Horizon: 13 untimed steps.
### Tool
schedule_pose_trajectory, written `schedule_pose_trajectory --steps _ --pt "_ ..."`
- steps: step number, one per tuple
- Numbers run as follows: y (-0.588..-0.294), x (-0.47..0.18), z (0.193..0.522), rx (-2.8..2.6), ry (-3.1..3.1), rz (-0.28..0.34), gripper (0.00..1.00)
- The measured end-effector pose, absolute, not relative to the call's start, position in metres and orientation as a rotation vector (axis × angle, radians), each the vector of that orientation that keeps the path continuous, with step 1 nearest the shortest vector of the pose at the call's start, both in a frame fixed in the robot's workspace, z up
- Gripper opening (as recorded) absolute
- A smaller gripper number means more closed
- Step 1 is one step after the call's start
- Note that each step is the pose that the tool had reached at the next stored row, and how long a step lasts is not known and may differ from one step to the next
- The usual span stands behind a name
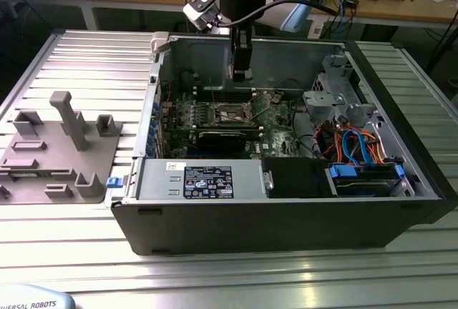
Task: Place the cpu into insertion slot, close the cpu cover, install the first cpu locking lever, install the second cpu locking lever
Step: 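Place the cpu into insertion slot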
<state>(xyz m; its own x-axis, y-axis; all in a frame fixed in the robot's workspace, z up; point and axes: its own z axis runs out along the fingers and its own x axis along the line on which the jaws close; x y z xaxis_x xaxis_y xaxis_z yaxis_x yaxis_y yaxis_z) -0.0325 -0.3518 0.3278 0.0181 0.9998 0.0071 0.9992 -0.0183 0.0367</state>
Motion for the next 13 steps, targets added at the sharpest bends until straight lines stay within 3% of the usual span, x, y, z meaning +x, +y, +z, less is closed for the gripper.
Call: schedule_pose_trajectory --steps 13 --pt "-0.3525 -0.0325 0.3248 2.226 2.186 0.048 0.54"
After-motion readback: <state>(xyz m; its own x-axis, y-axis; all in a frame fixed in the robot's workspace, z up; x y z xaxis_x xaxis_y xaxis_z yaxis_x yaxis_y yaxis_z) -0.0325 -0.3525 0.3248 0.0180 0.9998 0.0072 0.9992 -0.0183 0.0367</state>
